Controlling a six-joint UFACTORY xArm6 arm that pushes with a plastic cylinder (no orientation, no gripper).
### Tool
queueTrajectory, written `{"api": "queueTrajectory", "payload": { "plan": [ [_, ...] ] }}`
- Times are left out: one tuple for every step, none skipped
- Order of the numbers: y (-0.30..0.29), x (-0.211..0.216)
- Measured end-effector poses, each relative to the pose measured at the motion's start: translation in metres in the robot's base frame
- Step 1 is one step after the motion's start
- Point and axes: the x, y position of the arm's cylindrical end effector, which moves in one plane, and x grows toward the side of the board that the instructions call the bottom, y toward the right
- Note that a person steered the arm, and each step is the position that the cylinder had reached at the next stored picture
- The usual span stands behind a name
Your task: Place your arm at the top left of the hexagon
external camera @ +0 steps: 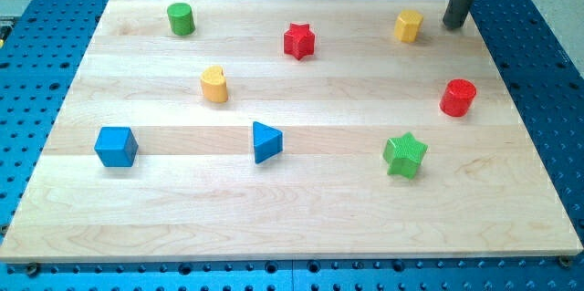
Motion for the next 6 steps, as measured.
{"api": "queueTrajectory", "payload": {
  "plan": [
    [-0.051,-0.02],
    [-0.052,-0.02],
    [-0.074,0.031],
    [-0.18,0.035],
    [-0.191,0.015],
    [-0.146,-0.023]
  ]
}}
